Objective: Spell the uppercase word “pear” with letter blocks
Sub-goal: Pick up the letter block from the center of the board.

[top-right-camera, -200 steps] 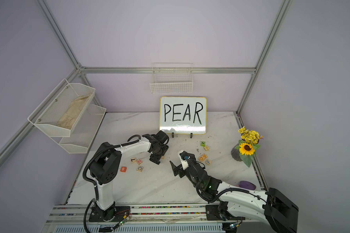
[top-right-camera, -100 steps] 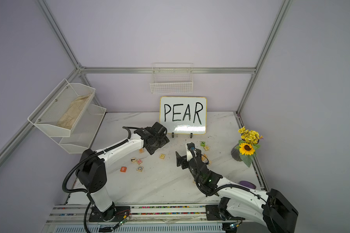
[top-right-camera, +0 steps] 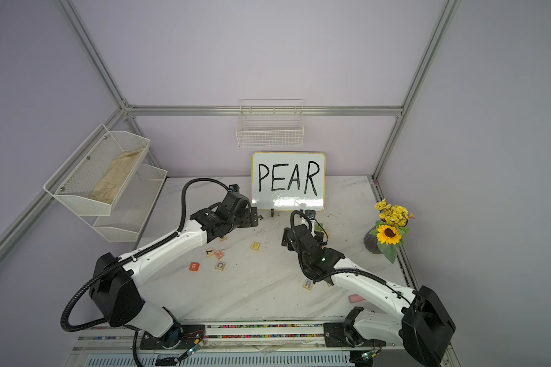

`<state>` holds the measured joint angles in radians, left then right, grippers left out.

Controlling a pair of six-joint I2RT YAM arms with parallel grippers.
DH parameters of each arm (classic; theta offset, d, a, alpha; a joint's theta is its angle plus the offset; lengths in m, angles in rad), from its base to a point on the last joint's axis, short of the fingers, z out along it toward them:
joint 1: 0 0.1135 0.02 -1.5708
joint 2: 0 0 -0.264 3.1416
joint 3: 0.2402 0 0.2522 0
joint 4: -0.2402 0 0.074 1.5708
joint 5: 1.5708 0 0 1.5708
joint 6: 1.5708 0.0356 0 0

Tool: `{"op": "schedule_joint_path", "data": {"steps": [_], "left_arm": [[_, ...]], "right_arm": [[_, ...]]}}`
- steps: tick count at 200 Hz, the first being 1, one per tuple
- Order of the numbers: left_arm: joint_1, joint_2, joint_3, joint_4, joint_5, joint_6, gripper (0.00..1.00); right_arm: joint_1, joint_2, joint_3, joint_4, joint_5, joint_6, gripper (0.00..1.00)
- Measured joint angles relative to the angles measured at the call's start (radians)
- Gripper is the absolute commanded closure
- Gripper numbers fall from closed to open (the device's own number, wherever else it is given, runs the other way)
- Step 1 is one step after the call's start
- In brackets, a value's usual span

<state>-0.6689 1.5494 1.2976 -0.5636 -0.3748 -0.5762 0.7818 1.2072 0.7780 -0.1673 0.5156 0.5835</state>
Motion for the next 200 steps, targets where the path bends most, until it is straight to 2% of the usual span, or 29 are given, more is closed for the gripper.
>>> {"op": "schedule_joint_path", "data": {"steps": [46,104,156,200], "left_arm": [[0.008,-0.032,-0.148,0.124,0.109,0.126,0.0],[0.014,-0.061,-0.214,0.235,0.241,0.131,0.0],[0.014,-0.078,-0.255,0.271,0.257,0.124,0.0],[0.015,-0.095,-0.257,0.267,0.212,0.119,0.0]], "right_arm": [[-0.119,0.081,0.079,-0.225,-0.051,0.156,0.05],[-0.272,0.076,0.044,-0.33,-0.116,0.259,0.07],[-0.346,0.141,0.068,-0.346,-0.16,0.273,0.08],[-0.363,0.187,0.111,-0.333,-0.183,0.257,0.08]]}}
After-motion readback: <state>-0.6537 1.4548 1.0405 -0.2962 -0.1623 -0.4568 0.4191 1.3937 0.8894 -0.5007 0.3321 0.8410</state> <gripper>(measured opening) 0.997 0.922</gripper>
